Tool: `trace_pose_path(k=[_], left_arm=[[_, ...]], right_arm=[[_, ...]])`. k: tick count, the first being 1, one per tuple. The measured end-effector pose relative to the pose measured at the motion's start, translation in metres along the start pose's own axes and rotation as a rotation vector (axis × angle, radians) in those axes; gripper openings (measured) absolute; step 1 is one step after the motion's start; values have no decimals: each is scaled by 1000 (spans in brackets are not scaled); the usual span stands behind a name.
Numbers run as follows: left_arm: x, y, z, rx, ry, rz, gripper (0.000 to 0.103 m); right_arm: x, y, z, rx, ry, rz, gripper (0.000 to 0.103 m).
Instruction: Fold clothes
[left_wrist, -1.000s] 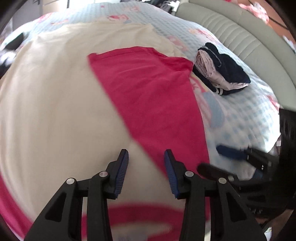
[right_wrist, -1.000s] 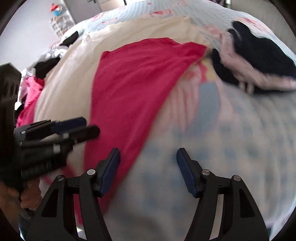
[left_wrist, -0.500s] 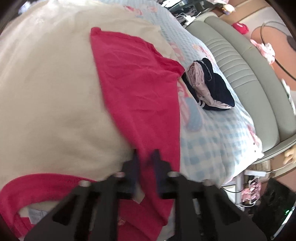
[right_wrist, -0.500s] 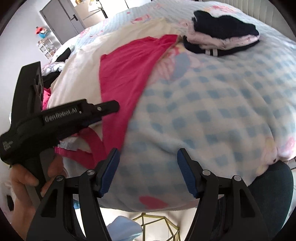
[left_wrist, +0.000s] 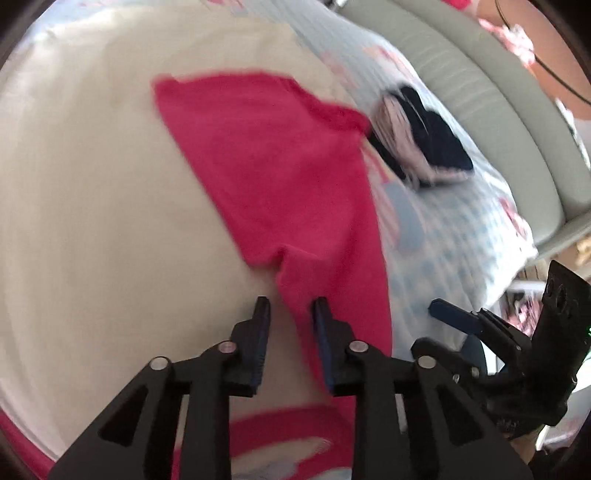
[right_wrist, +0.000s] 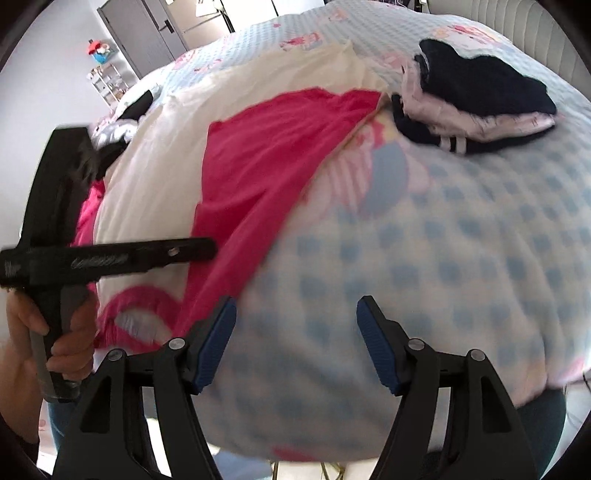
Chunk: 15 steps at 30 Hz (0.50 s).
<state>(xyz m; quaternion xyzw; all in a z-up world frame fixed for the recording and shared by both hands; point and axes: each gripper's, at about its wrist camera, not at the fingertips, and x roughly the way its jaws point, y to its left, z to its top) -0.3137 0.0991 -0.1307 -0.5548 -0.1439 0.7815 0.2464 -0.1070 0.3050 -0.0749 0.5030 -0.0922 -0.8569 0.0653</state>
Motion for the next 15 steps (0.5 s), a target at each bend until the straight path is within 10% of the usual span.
trace_pose_path(k=[8, 12, 15], left_arm=[[20, 62, 53, -266, -61, -149, 48], [32, 47, 68, -144, -73, 8, 4], [19, 36, 85, -42, -137, 115, 4]], right_arm=[[35, -11, 46, 30, 1, -5, 69], [52, -8, 49, 17, 27, 7, 70], [54, -8, 52, 31, 27, 10, 70]])
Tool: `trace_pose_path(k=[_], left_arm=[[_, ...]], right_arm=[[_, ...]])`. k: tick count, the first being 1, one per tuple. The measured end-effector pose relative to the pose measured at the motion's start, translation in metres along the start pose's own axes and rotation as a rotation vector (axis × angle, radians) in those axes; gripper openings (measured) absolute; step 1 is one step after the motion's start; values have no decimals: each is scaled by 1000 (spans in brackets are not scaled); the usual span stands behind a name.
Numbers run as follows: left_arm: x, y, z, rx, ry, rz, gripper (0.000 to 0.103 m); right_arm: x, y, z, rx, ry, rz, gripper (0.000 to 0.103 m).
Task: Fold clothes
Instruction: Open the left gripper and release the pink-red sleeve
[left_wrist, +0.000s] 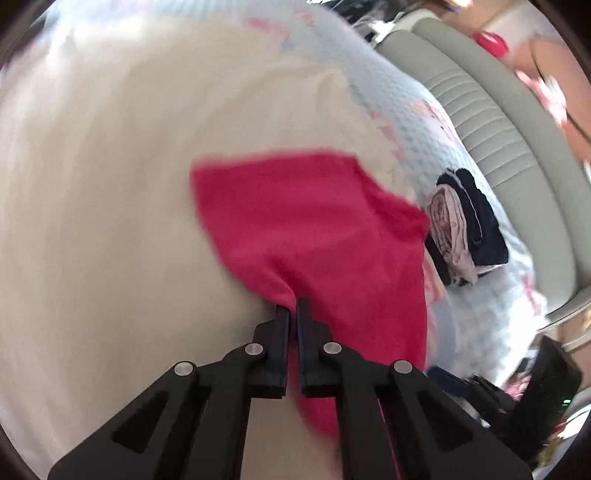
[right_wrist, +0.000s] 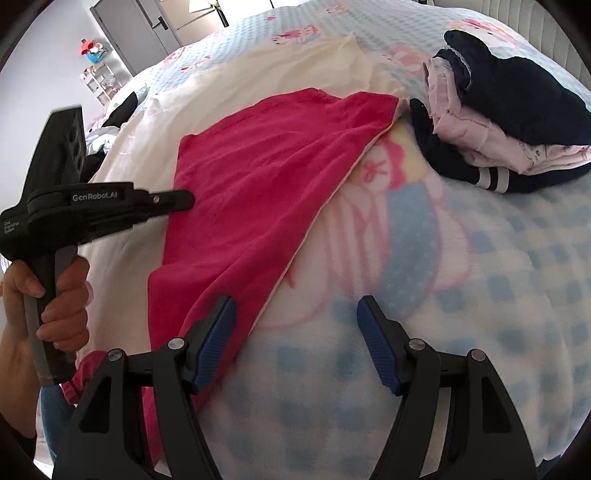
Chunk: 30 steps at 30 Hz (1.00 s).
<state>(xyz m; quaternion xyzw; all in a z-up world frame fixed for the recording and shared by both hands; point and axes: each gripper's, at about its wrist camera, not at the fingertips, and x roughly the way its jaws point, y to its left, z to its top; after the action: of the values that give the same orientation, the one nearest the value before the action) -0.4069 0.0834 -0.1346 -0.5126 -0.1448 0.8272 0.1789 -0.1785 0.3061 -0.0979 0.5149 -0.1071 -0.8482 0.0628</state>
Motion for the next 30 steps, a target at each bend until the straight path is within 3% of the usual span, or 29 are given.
trace_pose_path(k=[3, 5, 6, 7, 9, 13, 16, 18, 22, 26, 30], left_arm=[[0, 0, 17, 38, -9, 85, 6], [8, 5, 19, 25, 57, 127, 14], [12, 8, 16, 14, 100, 142, 24], [6, 6, 9, 24, 90, 143, 27], [-16, -4, -16, 59, 28, 109, 34], [-39, -23, -72, 76, 10, -6, 34], [-42, -26, -110, 74, 30, 25, 34], [-44, -27, -134, 74, 42, 42, 32], [-54, -33, -158, 91, 42, 5, 32], [-57, -36, -146, 90, 29, -40, 32], [-54, -22, -103, 23, 12, -30, 33]], right_arm=[[-2, 3, 2, 1, -7, 3, 70], [2, 7, 1, -15, 2, -11, 71], [4, 9, 0, -22, 11, -23, 71], [2, 11, -2, -25, 5, -23, 71], [-3, 14, -4, -26, -9, -16, 71], [-10, 23, -7, -38, -34, 43, 71], [0, 39, -19, -111, 12, 25, 72], [4, 44, -33, -163, 39, -34, 72], [-9, 33, -53, -121, 56, -43, 72], [-28, 24, -32, -93, -10, -9, 71], [-23, 23, 21, -96, -65, -44, 71]])
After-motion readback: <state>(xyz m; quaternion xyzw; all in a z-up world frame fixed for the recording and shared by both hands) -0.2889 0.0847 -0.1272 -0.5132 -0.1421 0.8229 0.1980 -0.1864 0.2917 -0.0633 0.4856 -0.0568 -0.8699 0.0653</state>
